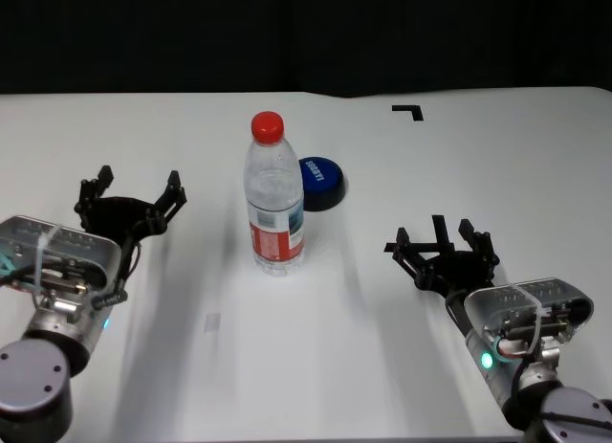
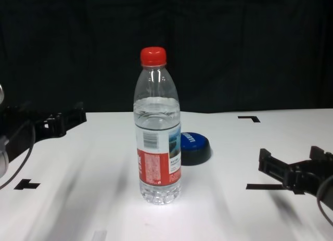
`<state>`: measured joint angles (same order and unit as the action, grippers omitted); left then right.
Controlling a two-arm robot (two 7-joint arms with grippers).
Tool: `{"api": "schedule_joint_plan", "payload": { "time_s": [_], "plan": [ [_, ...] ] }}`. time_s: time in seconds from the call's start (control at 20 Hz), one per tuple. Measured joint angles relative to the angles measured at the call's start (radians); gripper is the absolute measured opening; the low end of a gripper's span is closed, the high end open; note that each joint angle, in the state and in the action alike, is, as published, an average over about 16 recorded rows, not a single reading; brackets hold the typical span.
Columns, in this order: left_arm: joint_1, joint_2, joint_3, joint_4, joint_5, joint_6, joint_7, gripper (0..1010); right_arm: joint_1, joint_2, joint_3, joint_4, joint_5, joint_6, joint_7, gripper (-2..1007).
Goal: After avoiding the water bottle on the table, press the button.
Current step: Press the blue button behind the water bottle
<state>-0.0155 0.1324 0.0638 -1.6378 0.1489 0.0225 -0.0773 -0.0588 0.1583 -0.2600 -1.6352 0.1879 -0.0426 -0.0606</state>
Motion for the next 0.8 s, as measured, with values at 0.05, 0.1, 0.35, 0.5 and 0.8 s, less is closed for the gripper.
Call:
{"api": "schedule_joint_plan", "payload": {
  "time_s": [0.05, 0.1, 0.35, 0.5, 0.8],
  "plan": [
    [0.003, 0.0, 0.0, -0.003, 0.001, 0.001, 0.0, 1003, 0.0, 0.0, 0.0, 0.0, 0.0, 0.0, 0.0, 1003],
    [0.005, -0.001, -0.001, -0.006, 0.002, 0.002, 0.0, 1003, 0.0, 0.0, 0.0, 0.0, 0.0, 0.0, 0.0, 1003],
    [0.019, -0.003, -0.003, -0.02, 0.007, 0.008, 0.001, 1003, 0.0, 0.0, 0.0, 0.0, 0.0, 0.0, 0.0, 1003],
    [0.028, -0.004, -0.005, -0.028, 0.009, 0.01, 0.002, 1003, 0.0, 0.0, 0.0, 0.0, 0.0, 0.0, 0.0, 1003],
    [0.047, -0.009, -0.011, -0.045, 0.012, 0.012, 0.007, 1003, 0.0, 0.0, 0.0, 0.0, 0.0, 0.0, 0.0, 1003]
  ]
}}
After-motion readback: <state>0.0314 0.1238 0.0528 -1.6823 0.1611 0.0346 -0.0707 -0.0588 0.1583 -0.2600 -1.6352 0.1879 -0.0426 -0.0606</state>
